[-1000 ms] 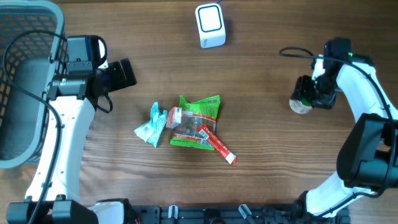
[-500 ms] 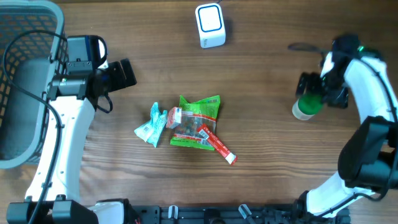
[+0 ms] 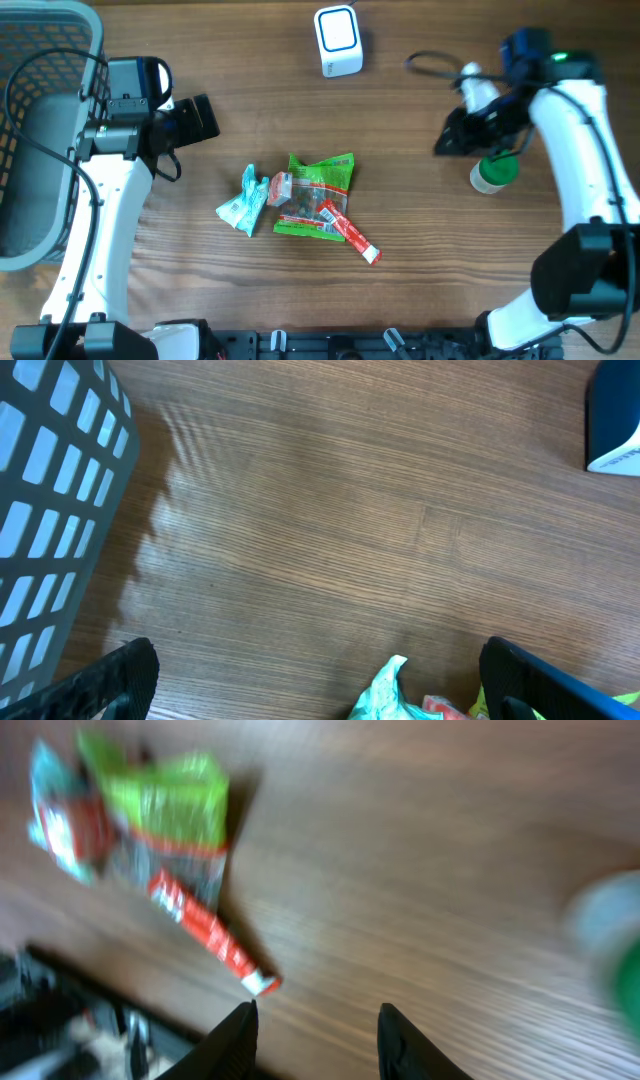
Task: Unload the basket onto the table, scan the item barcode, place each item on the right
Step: 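Reach the right gripper to the red sticks on the table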
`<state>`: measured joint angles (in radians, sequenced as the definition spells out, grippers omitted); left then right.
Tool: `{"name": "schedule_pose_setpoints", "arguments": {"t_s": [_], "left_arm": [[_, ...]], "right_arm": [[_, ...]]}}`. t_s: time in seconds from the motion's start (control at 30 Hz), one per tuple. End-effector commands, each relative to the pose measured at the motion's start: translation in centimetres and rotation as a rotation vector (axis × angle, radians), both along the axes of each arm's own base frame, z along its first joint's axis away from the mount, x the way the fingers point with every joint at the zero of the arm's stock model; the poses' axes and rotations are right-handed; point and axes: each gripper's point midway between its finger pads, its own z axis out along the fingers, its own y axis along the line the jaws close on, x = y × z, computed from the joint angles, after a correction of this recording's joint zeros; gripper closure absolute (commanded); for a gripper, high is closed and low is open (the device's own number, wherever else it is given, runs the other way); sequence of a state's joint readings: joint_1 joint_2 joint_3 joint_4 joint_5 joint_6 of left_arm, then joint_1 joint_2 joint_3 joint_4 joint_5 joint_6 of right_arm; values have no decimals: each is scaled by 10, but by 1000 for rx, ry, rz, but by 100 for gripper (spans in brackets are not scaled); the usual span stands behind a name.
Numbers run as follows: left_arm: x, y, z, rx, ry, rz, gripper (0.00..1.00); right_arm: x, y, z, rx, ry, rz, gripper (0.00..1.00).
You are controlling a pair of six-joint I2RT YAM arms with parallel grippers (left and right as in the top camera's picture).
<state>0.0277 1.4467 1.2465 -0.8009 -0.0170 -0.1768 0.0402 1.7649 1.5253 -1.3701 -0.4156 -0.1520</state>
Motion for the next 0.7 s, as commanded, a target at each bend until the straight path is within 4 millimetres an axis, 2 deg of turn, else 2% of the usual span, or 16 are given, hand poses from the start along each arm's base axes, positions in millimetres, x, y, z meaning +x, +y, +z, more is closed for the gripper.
{"name": "schedule_pose_setpoints", "arguments": {"t_s": [0.0, 0.13, 0.2, 0.43, 0.47, 0.5, 0.53, 0.63, 0.67], "left_arm": [[3, 2, 10, 13, -26, -4, 0], [3, 2, 10, 13, -26, -4, 0], [3, 2, 10, 13, -26, -4, 0], [3, 2, 10, 13, -26, -4, 0], [3, 2, 10, 13, -26, -4, 0], [3, 2, 10, 13, -26, -4, 0], [3, 2, 10, 13, -26, -4, 0], [3, 2, 10, 13, -26, -4, 0], [3, 2, 10, 13, -26, -4, 0]], "right_arm": [[-33, 36, -31, 33, 80, 120, 61], [-57, 57, -71, 21, 114, 175, 56], [-62, 63, -87, 20, 104, 190, 56], [-54, 65, -119, 13, 44, 110, 54], [-53, 66, -122, 15, 34, 110, 47], [-52, 66, -124, 18, 23, 110, 29], [-52, 68, -126, 29, 17, 109, 0], [-54, 72, -125, 60, 20, 115, 2], [-57, 71, -124, 57, 34, 117, 24]]}}
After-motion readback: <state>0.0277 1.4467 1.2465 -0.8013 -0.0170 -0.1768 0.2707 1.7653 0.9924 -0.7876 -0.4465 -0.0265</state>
